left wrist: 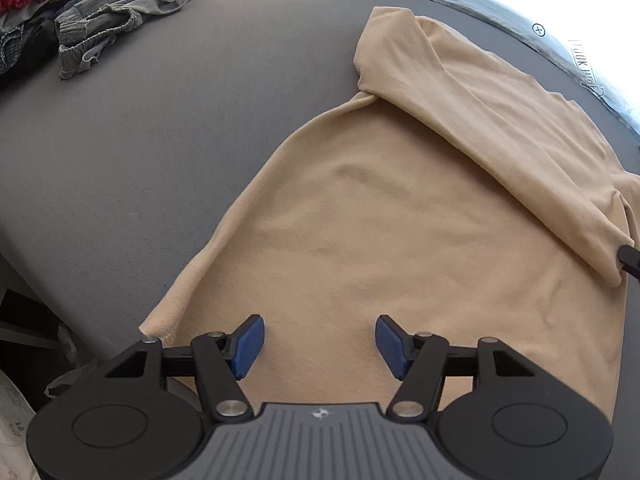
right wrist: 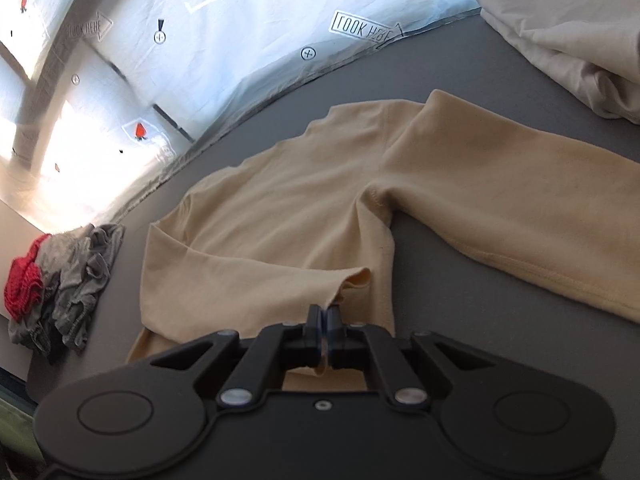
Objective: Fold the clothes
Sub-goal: 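Fold the held sleeve across the shirt body with the right tool, release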
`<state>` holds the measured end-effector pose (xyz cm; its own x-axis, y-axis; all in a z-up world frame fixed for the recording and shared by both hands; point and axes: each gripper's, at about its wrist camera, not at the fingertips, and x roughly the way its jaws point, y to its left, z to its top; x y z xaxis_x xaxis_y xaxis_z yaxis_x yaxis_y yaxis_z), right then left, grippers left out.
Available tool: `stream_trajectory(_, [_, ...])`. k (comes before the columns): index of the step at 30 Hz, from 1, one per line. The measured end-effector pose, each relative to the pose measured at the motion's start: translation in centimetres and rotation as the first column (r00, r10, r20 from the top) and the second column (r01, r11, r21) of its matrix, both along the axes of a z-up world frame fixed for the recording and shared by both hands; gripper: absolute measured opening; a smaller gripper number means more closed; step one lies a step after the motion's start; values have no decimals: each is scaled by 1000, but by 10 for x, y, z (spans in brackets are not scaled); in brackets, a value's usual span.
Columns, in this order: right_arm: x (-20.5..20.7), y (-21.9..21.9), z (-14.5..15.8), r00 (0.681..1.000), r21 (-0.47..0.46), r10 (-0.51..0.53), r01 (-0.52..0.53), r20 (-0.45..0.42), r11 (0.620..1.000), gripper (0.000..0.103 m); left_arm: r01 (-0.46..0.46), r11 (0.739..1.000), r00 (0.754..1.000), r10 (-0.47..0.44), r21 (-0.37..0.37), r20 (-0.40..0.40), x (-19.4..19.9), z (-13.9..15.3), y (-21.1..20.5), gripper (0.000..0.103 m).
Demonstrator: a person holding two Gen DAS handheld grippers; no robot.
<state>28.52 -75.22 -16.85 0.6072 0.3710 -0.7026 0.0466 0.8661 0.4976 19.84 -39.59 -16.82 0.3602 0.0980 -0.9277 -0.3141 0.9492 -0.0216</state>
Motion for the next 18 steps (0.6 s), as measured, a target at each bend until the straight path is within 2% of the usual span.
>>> stream_trajectory(3, [12, 3, -8, 999, -27, 17, -18, -38, 999, 16, 5, 1000, 1000, -5, 26, -3, 4, -3, -7, 72])
stream_trajectory(7, [27, 4, -8, 998, -41, 54, -55, -35, 998, 23, -14, 1000, 1000, 15, 27, -10, 12, -5, -9, 81])
stream_trajectory(10, [35, 10, -6, 995, -92, 98, -99, -21, 991, 27, -29, 999, 999, 30, 27, -21, 18, -8, -11, 88])
stream_trajectory(14, [40, 26, 1, 986, -240, 166, -161, 4, 958, 37, -40, 999, 998, 42, 34, -37, 25, -10, -13, 95])
stream_trajectory(15, [39, 31, 4, 982, -295, 187, -172, 21, 940, 43, -42, 999, 998, 43, 35, -39, 26, -10, -13, 96])
stream_trajectory(18, [30, 40, 12, 960, -410, 264, -206, 90, 889, 52, -45, 998, 998, 47, 38, -45, 27, -12, -12, 100])
